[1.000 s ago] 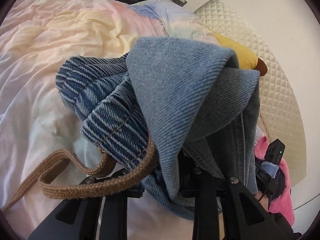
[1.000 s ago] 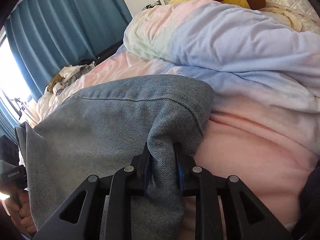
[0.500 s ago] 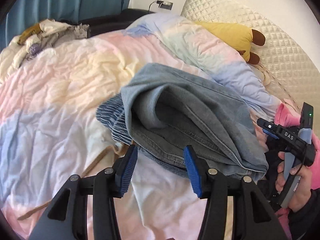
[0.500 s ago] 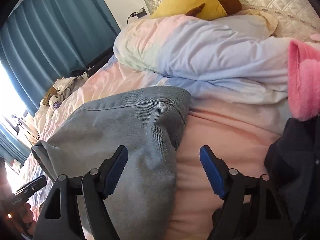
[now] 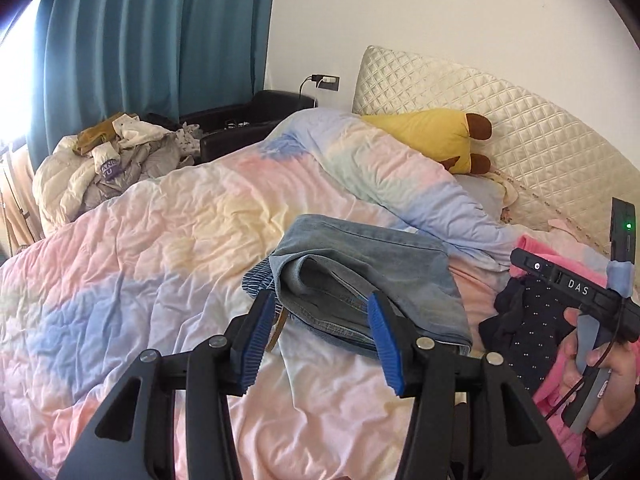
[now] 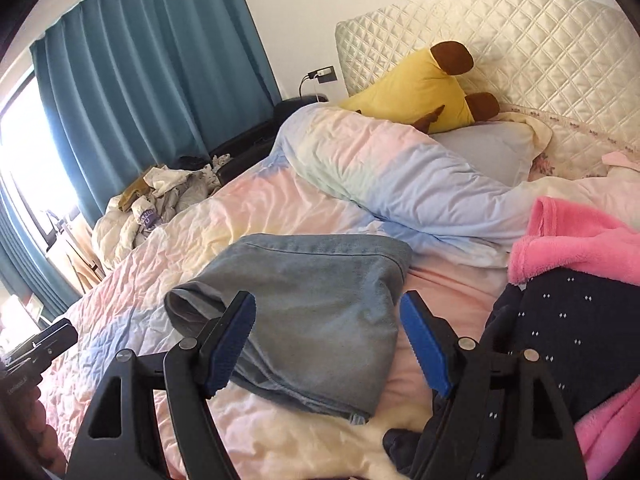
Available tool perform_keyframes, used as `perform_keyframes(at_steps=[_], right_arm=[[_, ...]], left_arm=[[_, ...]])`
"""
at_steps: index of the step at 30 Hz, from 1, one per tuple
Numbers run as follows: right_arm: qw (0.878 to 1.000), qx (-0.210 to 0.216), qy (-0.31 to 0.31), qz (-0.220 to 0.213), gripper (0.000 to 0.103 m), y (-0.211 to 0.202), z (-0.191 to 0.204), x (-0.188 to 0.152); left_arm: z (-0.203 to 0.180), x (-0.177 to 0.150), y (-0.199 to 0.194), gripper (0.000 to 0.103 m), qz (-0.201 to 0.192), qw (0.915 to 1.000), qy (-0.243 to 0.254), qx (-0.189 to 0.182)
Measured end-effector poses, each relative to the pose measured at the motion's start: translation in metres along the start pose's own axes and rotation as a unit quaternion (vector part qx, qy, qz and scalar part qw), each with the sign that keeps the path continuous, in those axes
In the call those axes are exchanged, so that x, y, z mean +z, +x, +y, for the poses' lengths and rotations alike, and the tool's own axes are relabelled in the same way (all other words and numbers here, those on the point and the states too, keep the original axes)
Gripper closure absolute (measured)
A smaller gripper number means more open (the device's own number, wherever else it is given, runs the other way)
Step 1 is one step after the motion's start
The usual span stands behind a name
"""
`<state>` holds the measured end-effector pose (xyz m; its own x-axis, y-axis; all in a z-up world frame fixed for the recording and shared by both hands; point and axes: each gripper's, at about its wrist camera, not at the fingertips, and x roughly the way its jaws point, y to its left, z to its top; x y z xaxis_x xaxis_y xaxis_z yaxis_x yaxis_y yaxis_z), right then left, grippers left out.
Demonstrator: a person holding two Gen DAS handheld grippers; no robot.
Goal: Fold clothes
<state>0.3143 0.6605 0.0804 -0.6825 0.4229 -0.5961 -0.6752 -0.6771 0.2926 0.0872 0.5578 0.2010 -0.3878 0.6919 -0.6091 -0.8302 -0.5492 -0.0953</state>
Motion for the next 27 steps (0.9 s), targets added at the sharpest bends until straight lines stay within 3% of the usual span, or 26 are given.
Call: perform_keyframes(at_steps=[13, 27], right_arm=[[0.999, 0.014, -0.038, -0.015, 0.027, -0.092, 0.071, -0.042], [0.998, -0.018, -0.044, -0.029, 0.027, -0.139, 0.114, -0.113]], left_arm=[[0.013, -0.027, -0.095, 0.053, -0.036, 0.9989, -0.011, 0.027], [0.043, -0.081, -0.138, 0.053, -0.044, 0.9968, -0.007, 0.066]])
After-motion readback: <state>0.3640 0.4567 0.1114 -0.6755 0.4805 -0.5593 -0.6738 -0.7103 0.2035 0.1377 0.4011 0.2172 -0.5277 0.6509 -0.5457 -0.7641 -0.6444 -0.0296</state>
